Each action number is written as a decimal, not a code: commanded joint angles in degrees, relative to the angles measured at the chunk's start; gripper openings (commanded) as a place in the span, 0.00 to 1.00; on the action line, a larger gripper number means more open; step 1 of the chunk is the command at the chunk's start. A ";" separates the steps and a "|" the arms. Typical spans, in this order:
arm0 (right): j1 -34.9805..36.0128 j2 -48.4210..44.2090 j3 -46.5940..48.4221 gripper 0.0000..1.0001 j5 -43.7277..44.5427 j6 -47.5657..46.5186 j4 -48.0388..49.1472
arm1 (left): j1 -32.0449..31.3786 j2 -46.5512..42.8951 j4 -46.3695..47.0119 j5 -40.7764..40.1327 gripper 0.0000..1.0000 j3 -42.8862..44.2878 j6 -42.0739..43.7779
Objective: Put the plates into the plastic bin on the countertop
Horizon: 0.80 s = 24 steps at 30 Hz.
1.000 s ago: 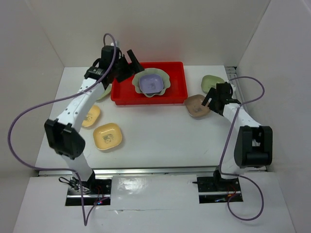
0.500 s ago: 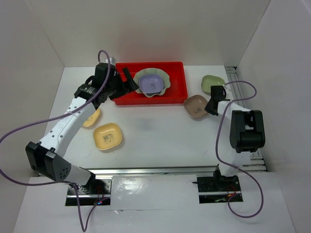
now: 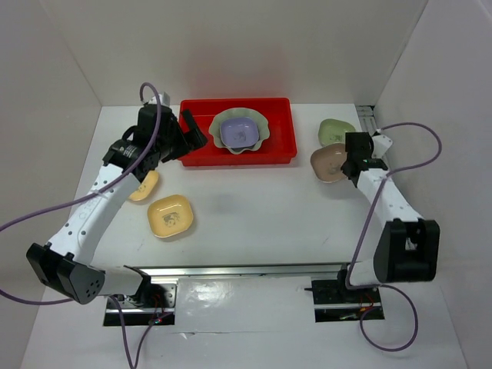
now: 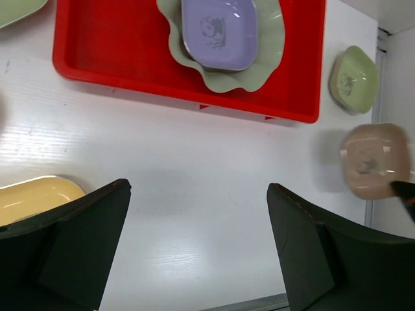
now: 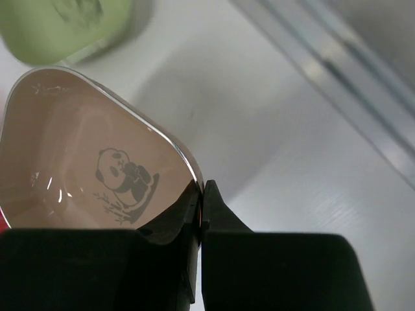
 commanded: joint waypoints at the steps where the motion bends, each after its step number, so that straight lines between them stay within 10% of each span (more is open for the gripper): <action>1: 1.09 -7.89 5.70 0.00 9.69 1.56 -5.52 | 0.29 -1.74 -2.40 -3.17 1.00 -0.09 1.01; 12: 8.72 -6.96 7.27 0.00 -15.00 -3.38 21.72 | 0.29 -11.31 -16.90 -14.25 1.00 -12.63 -9.79; 24: 22.09 22.91 27.32 0.00 -3.59 7.34 22.08 | -0.23 -17.65 -17.87 -15.03 1.00 -31.11 -17.89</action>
